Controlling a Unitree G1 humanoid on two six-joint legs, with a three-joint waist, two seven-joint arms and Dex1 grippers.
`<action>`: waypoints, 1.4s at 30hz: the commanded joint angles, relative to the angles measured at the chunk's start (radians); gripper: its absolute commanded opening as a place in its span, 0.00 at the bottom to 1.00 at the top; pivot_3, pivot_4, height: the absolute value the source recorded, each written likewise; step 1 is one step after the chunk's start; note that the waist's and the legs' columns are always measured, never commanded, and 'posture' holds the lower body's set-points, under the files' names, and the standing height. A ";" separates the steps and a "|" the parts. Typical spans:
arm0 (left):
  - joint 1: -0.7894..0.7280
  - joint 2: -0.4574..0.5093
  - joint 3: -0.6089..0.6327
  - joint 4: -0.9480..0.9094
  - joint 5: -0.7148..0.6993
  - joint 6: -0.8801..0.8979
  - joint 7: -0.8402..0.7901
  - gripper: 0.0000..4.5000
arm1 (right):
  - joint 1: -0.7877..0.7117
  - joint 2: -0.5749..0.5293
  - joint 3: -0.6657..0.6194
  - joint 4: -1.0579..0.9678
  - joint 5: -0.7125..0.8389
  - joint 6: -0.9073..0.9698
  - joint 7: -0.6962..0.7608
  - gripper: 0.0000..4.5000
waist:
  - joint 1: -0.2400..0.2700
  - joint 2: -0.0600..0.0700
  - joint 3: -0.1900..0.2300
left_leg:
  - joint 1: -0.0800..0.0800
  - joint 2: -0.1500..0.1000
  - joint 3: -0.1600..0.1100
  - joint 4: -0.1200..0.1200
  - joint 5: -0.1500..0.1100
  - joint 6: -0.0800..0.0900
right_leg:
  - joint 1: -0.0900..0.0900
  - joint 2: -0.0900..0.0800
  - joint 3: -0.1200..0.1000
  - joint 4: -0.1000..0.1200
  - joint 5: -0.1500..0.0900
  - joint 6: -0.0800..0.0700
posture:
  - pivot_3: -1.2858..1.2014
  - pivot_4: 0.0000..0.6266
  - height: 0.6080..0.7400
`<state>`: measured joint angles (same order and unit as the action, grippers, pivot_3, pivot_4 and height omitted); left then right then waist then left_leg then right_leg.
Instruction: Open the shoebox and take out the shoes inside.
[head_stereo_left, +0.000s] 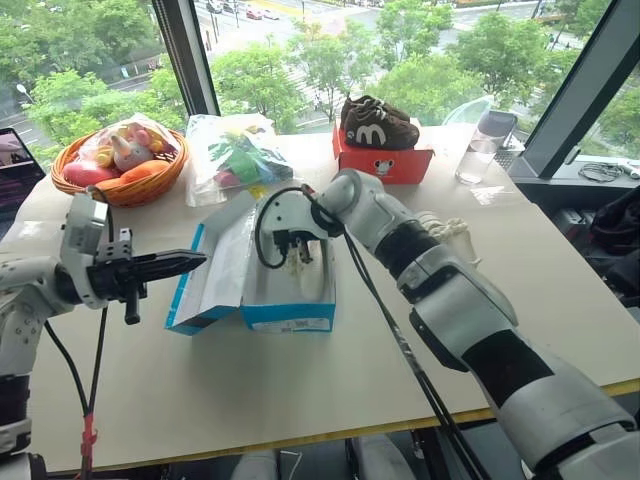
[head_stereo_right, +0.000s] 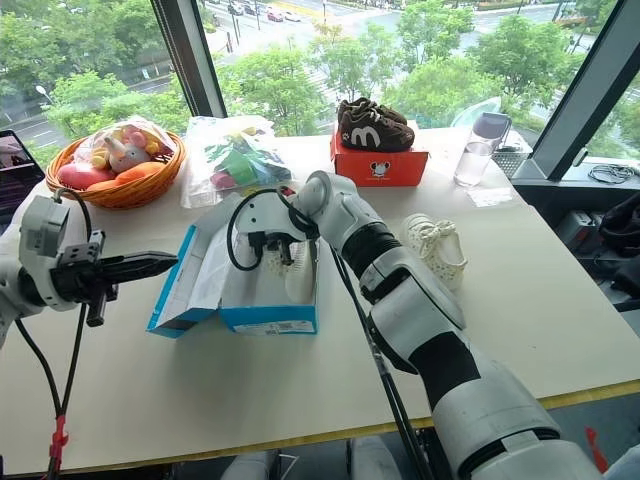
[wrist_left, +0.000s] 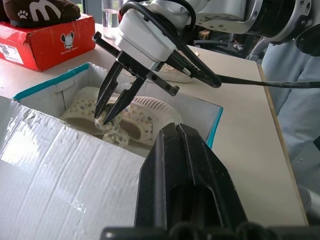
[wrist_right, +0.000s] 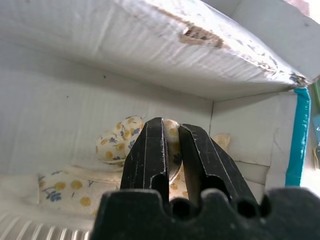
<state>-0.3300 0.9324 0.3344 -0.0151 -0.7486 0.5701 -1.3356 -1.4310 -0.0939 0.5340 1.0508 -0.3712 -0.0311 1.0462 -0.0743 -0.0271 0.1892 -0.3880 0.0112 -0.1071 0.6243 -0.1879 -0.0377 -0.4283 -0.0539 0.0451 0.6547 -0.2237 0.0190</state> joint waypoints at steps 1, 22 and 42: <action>-0.021 0.001 0.013 -0.010 -0.007 -0.013 0.002 0.00 | -0.037 -0.020 0.001 -0.018 -0.022 -0.043 0.017 0.30 | 0.000 0.000 0.000 | 0.000 0.000 0.000 0.000 0.000 0.000 | 0.000 0.000 0.000 0.000 0.000 0.000 | 0.52 0.24 1.00; -0.023 -0.004 0.008 -0.001 0.009 -0.026 0.012 0.00 | -0.025 0.019 0.019 0.075 -0.065 -0.076 0.030 0.68 | 0.000 0.000 0.000 | 0.000 0.000 0.000 -0.001 0.000 0.000 | 0.000 0.000 0.000 0.000 0.000 0.000 | 0.52 0.24 1.00; -0.031 -0.021 -0.006 0.022 0.038 -0.067 0.010 0.00 | -0.017 0.038 -0.054 0.130 -0.045 -0.039 -0.071 0.07 | 0.000 0.000 0.000 | 0.000 0.000 0.000 -0.001 0.000 -0.001 | -0.001 0.000 0.000 -0.001 0.000 0.000 | 0.52 0.24 1.00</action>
<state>-0.3433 0.9106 0.3227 0.0145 -0.7120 0.5308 -1.3245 -1.4339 -0.0572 0.5227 1.1895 -0.4465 -0.0873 1.0115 -0.0744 -0.0272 0.1894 -0.3883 0.0114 -0.1072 0.6229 -0.1883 -0.0383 -0.4288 -0.0539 0.0450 0.6539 -0.2239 0.0185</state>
